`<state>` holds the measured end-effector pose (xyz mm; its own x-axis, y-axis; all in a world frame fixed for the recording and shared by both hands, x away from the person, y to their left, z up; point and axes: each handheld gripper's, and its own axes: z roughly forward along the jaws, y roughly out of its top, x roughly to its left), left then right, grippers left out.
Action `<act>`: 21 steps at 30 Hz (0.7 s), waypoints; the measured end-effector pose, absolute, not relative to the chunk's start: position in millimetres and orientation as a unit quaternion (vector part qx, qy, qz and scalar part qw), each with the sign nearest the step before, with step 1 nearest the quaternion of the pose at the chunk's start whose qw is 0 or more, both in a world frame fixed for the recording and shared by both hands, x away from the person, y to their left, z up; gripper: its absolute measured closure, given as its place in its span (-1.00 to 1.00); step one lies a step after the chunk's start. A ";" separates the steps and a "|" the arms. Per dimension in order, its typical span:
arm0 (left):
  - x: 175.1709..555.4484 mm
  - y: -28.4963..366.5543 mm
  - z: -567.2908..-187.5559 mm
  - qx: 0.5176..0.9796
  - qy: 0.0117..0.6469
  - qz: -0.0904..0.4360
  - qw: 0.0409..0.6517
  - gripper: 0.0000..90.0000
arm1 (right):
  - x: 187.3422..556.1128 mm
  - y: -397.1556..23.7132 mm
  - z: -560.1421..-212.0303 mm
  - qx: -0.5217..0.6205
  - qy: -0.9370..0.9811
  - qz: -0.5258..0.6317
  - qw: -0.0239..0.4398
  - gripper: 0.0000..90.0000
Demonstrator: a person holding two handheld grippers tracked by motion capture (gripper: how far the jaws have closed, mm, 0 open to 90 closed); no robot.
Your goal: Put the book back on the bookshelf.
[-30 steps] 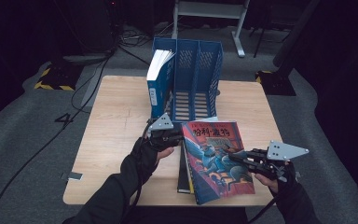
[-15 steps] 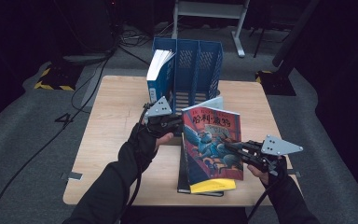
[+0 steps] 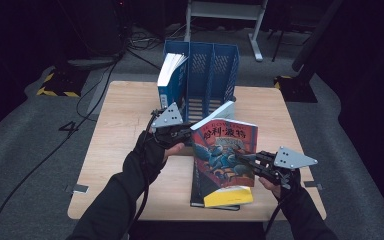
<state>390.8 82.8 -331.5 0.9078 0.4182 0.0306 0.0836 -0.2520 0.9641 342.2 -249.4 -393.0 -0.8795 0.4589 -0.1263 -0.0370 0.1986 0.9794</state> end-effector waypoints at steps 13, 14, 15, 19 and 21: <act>362.5 65.3 -323.8 0.776 0.128 0.143 0.601 0.78 | 326.1 -267.6 -377.8 0.137 0.745 0.613 0.223 0.52; 362.5 65.3 -323.8 0.776 0.128 0.143 0.601 0.74 | 326.1 -267.6 -377.8 0.137 0.745 0.613 0.223 0.52; 360.9 65.2 -324.2 0.775 0.129 0.144 0.602 0.74 | 325.1 -269.1 -376.6 0.137 0.745 0.614 0.224 0.52; 355.3 65.0 -328.3 0.772 0.127 0.141 0.606 0.66 | 321.0 -270.3 -374.8 0.129 0.748 0.610 0.229 0.49; 352.3 64.7 -330.8 0.774 0.125 0.139 0.605 0.61 | 320.1 -272.1 -373.6 0.129 0.748 0.610 0.229 0.47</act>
